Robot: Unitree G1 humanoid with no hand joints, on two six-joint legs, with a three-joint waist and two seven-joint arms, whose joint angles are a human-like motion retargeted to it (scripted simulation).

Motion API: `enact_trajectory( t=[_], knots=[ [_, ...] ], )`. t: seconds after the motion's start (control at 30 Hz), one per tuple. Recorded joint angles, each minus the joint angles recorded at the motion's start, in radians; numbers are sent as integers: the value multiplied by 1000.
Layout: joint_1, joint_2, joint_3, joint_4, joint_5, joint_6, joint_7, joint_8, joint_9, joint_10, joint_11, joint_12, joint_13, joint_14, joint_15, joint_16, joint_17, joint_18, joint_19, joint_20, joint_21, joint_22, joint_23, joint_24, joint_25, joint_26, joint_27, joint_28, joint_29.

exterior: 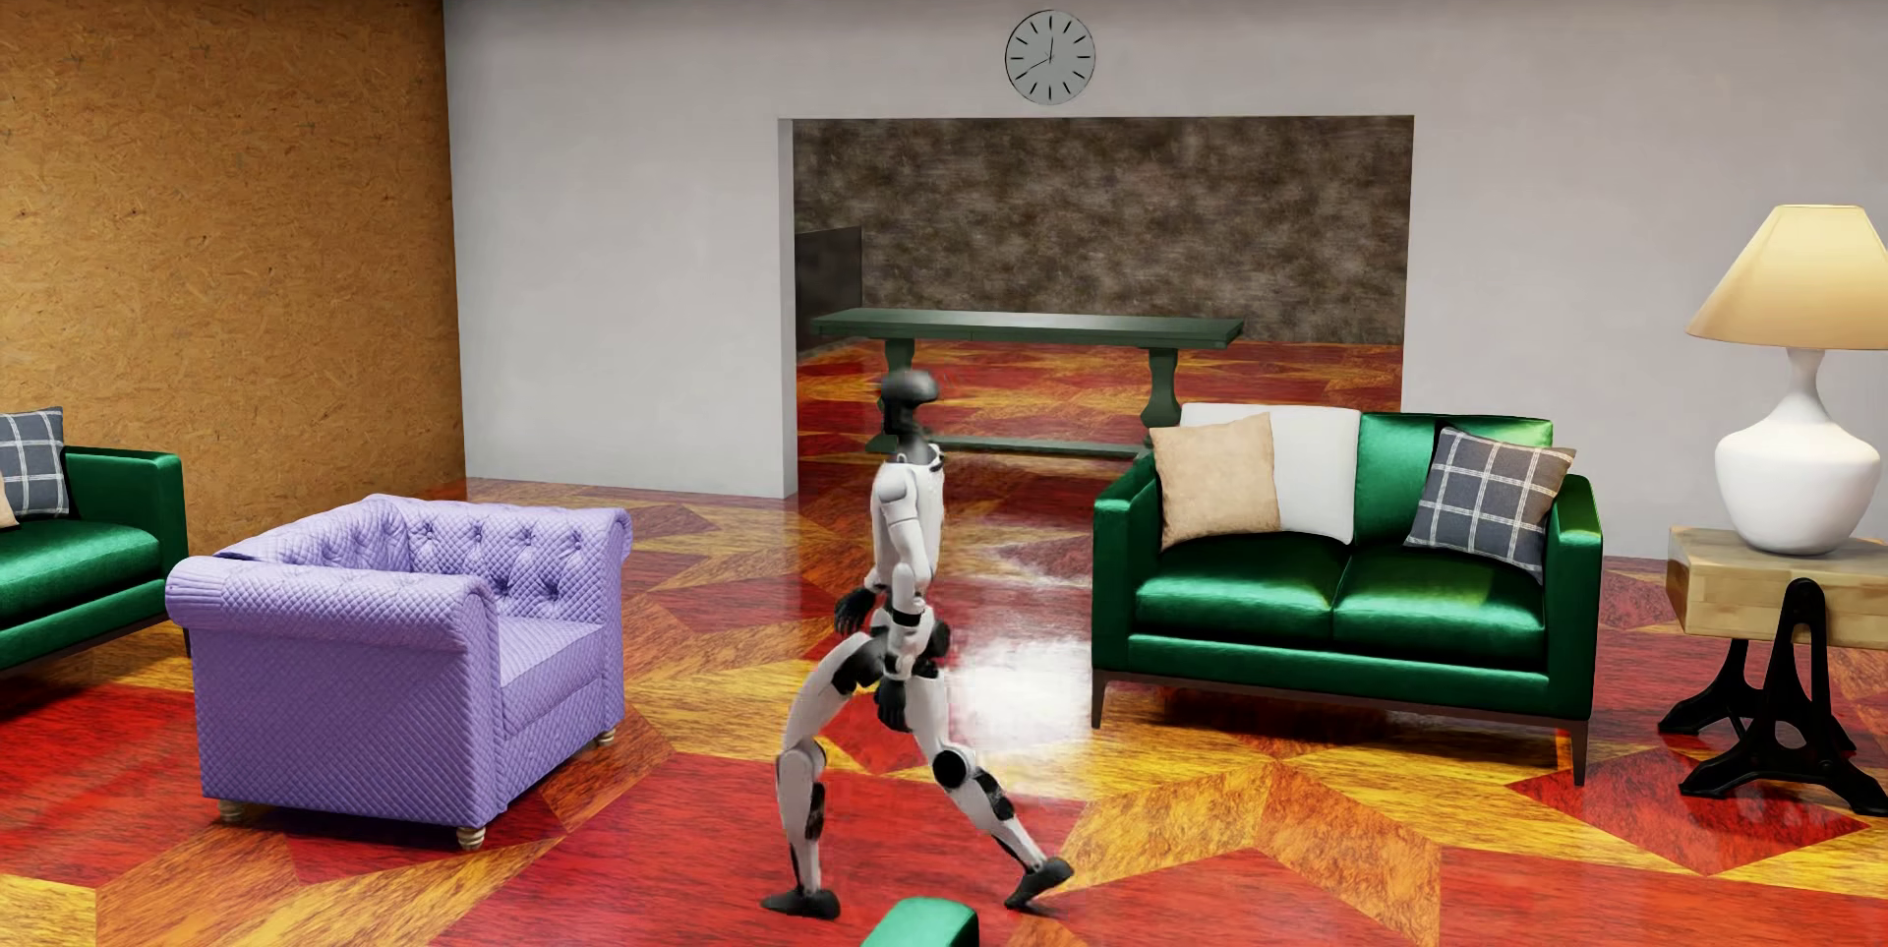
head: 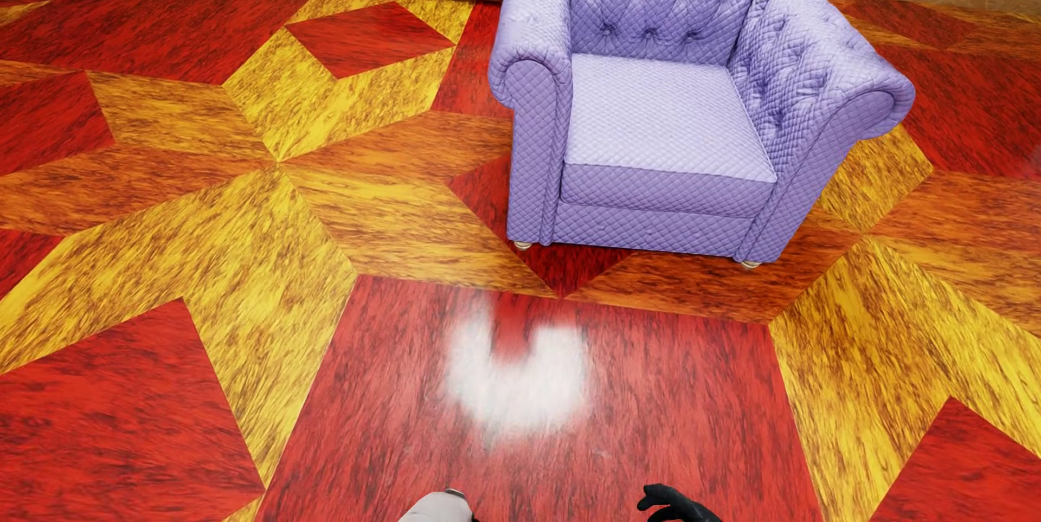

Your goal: Walk towards the dark table

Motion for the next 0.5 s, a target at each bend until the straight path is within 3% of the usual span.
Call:
enact_trajectory(
  t=[0.03,0.07,0.1,0.13,0.17,0.2,0.23,0.27,0.3,0.33,0.37,0.4,0.43,0.47,0.5],
  knots=[
    [30,-37,5,-50,-45,-33,0,0,6,82,181,-3,32,-36,204,-2,32,0,0,3,-10,25,32,0,0,0,0,0,0],
    [67,-155,-18,-84,-40,-29,0,0,6,95,438,-17,60,-90,366,-9,44,0,0,20,5,33,48,0,0,0,0,0,0],
    [139,-275,-41,-124,-58,-35,0,0,27,84,696,-21,71,-139,368,-15,57,0,0,50,33,10,69,0,0,0,0,0,0],
    [234,-392,-79,-114,-54,-21,0,0,45,48,838,-37,73,-162,306,-14,57,0,0,40,104,-21,86,0,0,0,0,0,0],
    [315,-498,-139,-92,-26,11,0,0,46,8,846,-45,99,-173,293,-17,77,0,0,43,104,-63,110,0,0,0,0,0,0],
    [383,-585,-210,-87,-19,36,0,0,56,-33,741,-66,145,-187,328,-13,54,0,0,34,127,-106,54,0,0,0,0,0,0],
    [467,-636,-260,-65,-5,48,0,0,65,-68,536,-85,151,-201,415,1,70,0,0,32,179,-144,144,0,0,0,0,0,0],
    [525,-695,-307,-66,-6,54,0,0,52,-110,302,-96,182,-219,459,3,80,0,0,57,140,-189,171,0,0,0,0,0,0],
    [608,-707,-335,-64,5,57,0,0,42,-150,58,-103,206,-251,355,11,80,0,0,75,136,-227,197,0,0,0,0,0,0],
    [669,-704,-349,-82,13,44,0,0,25,-181,-70,-115,223,-294,4,24,73,0,0,109,165,-263,201,0,0,0,0,0,0],
    [703,-726,-359,-88,5,38,0,0,-1,-181,-427,-120,245,-351,287,38,63,0,0,140,187,-289,202,0,0,0,0,0,0],
    [733,-745,-372,-103,5,30,0,0,-9,-177,-455,-126,265,-388,325,44,58,0,0,167,209,-289,212,0,0,0,0,0,0],
    [763,-779,-388,-98,22,43,0,0,0,-148,-95,-118,275,-393,-20,38,55,0,0,201,225,-280,225,0,0,0,0,0,0],
    [779,-782,-393,-88,57,59,0,0,0,-81,-61,-102,286,-351,96,29,50,0,0,234,227,-253,235,0,0,0,0,0,0],
    [726,-782,-387,-35,111,102,0,0,-4,89,-59,-89,296,-208,265,10,48,0,0,245,214,-221,247,0,0,0,0,0,0]
  ],
)
